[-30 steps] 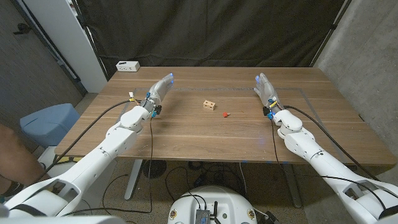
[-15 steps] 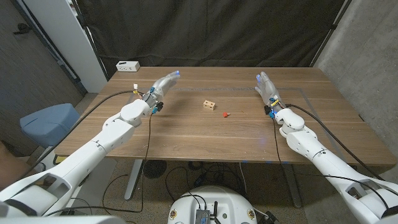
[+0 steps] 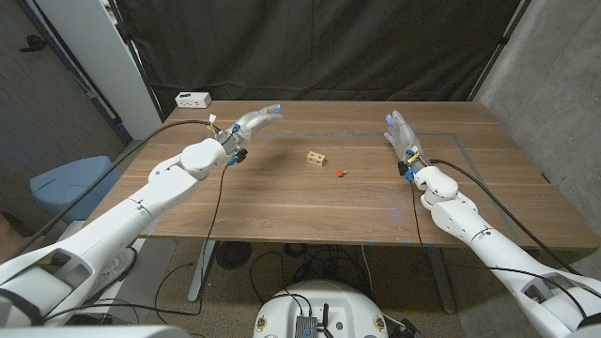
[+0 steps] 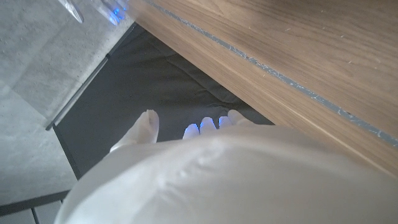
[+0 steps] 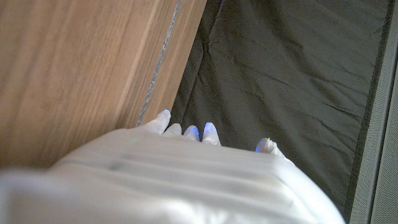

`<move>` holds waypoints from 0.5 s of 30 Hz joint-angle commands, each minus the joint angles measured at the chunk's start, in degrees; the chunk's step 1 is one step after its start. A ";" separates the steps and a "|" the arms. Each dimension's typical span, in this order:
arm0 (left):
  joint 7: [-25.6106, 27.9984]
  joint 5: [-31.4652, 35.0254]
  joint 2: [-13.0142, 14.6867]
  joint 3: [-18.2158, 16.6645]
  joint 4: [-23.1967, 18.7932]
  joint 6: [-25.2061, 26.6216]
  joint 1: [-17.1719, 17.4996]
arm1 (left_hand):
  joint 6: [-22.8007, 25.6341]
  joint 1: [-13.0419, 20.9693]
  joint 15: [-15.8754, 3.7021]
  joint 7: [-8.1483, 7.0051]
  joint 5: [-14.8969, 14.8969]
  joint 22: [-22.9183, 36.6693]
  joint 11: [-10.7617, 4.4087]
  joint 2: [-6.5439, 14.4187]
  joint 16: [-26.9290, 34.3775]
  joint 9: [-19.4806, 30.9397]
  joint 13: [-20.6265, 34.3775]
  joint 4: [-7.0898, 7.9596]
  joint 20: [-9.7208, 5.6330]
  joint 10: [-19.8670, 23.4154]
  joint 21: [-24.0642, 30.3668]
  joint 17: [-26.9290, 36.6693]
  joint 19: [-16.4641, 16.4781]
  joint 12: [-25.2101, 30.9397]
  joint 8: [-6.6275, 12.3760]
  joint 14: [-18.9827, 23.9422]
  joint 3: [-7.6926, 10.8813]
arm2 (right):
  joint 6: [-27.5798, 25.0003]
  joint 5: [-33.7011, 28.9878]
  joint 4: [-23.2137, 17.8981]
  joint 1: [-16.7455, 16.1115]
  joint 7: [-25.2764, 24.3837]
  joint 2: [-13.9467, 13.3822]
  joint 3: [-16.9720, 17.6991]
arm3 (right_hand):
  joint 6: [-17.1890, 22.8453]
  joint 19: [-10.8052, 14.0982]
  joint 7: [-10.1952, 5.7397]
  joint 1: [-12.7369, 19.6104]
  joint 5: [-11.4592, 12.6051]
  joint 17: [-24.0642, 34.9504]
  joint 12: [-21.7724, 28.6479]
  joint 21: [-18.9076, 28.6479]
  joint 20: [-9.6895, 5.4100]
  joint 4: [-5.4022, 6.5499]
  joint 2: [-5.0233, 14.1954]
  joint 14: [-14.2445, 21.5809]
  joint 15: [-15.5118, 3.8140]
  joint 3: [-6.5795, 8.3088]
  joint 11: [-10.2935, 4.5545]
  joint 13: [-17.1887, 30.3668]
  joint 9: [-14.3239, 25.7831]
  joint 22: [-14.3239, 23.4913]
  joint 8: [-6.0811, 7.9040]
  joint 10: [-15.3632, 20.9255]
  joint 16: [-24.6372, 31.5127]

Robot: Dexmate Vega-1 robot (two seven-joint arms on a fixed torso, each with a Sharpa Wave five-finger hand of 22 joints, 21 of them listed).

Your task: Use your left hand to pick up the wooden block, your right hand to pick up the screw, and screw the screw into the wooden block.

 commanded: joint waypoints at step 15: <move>-11.44 19.22 6.50 7.22 -8.55 9.51 -9.77 | 2.08 2.99 -0.47 -1.39 -0.04 0.10 -2.25 -2.72 0.14 0.21 0.25 -3.40 0.96 1.32 0.03 0.17 -1.50 0.76 1.16 -2.20 -0.37 | 1.70 -0.85 0.14 -0.38 -0.20 0.39 -0.28 | 0.44 0.34 -0.40 0.81 0.44 0.01 0.38 0.58 0.18 -0.43 -0.28 -0.67 0.21 0.09 -0.21 0.14 0.25 0.28 0.28 0.31 0.29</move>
